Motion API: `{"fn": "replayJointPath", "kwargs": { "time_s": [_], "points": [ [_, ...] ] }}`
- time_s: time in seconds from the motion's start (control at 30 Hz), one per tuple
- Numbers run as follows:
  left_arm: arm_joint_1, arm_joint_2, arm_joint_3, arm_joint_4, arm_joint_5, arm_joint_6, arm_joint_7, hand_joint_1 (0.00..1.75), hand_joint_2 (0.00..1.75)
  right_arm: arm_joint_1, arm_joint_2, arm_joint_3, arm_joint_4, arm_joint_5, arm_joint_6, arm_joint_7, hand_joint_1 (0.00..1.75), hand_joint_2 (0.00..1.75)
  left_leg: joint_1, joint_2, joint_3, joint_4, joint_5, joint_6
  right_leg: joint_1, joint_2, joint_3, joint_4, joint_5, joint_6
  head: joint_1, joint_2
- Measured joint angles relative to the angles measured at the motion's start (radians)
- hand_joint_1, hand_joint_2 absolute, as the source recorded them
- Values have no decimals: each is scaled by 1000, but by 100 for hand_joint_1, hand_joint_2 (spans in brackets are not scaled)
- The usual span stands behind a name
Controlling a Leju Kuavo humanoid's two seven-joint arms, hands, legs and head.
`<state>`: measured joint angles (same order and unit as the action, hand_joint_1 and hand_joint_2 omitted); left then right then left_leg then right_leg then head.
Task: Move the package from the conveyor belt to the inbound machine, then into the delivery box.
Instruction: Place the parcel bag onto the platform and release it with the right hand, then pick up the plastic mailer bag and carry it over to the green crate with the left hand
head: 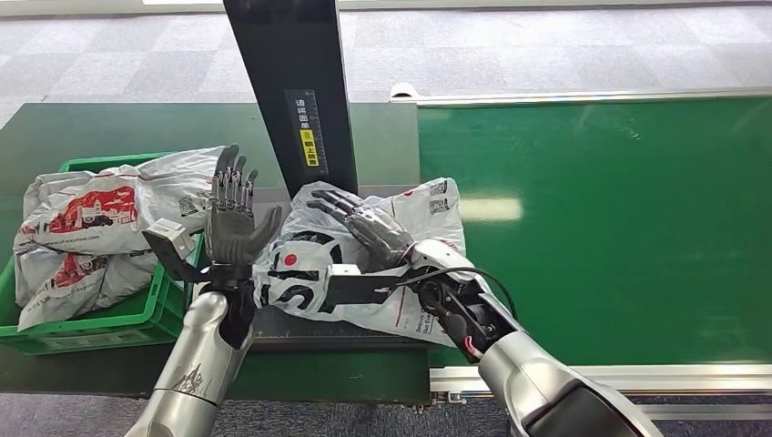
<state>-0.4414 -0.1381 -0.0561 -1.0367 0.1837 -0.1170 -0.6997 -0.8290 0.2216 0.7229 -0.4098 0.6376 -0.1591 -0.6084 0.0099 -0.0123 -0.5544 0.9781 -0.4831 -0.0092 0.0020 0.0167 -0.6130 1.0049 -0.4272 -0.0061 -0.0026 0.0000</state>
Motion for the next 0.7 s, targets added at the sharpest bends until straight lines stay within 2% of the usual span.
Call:
{"fn": "replayJointPath", "kwargs": {
  "time_s": [0.33,0.7],
  "points": [
    [36,0,3,-42,-13,8,10,0,175,107,-46,-210,-110,-178,14,-77,0,175,0,0,0,0,0,0,0,0,0,0,0,0,0,0],
    [41,0,3,-48,-17,12,14,0,175,205,-96,-347,-235,-236,41,-90,0,175,0,0,0,0,0,0,0,0,0,0,0,0,0,0]
  ]
}}
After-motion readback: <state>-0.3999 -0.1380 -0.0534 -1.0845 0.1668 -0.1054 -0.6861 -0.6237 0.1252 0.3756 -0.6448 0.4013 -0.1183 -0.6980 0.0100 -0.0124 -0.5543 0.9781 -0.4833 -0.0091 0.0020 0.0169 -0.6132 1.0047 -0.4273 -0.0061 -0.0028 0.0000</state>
